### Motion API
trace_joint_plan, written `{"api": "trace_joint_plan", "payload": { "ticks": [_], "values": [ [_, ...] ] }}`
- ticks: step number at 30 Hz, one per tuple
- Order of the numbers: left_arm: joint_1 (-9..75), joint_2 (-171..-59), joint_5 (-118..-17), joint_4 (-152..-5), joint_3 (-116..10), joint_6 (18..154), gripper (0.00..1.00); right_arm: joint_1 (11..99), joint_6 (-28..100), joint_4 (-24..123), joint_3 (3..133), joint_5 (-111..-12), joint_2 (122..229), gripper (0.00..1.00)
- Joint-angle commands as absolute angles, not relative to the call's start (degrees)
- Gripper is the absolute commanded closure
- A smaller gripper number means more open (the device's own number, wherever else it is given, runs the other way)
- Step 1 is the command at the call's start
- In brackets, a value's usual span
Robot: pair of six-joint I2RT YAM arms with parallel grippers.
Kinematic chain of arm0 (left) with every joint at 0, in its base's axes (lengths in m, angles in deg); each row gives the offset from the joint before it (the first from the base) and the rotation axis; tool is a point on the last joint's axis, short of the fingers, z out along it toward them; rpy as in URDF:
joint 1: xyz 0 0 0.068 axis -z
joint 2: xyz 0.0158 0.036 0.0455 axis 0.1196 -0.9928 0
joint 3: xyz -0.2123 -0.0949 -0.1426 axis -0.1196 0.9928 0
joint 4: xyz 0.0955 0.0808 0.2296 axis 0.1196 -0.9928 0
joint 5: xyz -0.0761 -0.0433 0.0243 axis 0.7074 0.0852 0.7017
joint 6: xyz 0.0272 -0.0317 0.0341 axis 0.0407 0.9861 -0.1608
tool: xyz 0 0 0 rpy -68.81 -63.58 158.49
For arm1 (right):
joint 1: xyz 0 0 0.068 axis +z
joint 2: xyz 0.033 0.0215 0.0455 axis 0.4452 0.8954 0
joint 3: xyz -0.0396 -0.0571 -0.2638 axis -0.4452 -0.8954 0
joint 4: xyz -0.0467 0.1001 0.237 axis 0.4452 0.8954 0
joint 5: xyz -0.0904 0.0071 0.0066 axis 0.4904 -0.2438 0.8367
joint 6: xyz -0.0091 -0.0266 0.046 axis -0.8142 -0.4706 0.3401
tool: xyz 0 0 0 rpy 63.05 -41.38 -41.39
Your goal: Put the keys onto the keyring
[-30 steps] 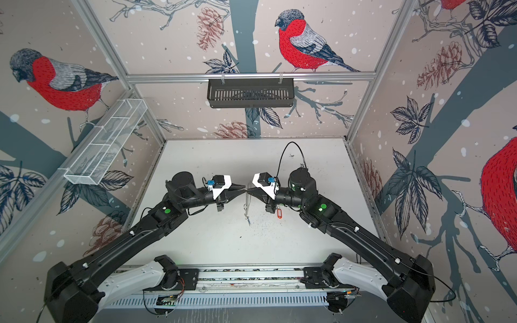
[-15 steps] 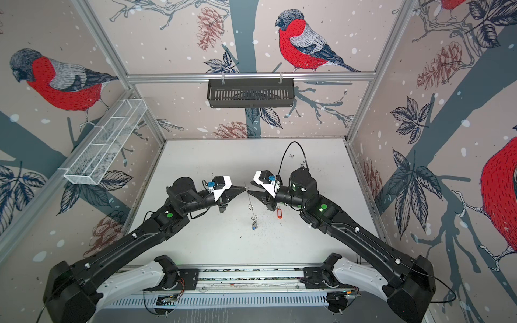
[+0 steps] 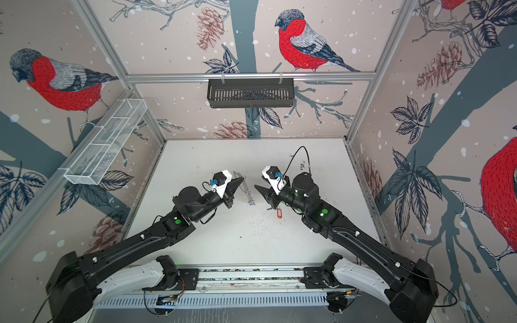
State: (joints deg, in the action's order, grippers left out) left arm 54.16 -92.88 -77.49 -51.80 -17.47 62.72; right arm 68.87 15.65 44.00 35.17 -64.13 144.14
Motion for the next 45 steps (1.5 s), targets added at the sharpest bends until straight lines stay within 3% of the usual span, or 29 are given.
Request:
{"api": "trace_joint_plan", "payload": {
  "ticks": [1,9,27,45],
  "values": [
    [55.17,-95.02,-91.14,-50.26,-20.72,66.13,1.0,68.64,19.6,41.04,34.78,-59.02,144.14,0.52],
    [56.65,-102.06,-95.32,-67.68,-32.09,74.21,1.0,68.01,22.53,41.84,35.41,-57.1,145.64,0.51],
    [55.22,-111.27,-87.86,-98.92,-53.36,79.3,1.0,66.21,32.23,50.02,34.76,-53.01,146.05,0.56],
    [55.03,-118.12,-82.05,-113.04,-64.43,76.25,1.0,65.81,48.94,54.41,23.62,-52.28,146.54,0.55]
  ]
}}
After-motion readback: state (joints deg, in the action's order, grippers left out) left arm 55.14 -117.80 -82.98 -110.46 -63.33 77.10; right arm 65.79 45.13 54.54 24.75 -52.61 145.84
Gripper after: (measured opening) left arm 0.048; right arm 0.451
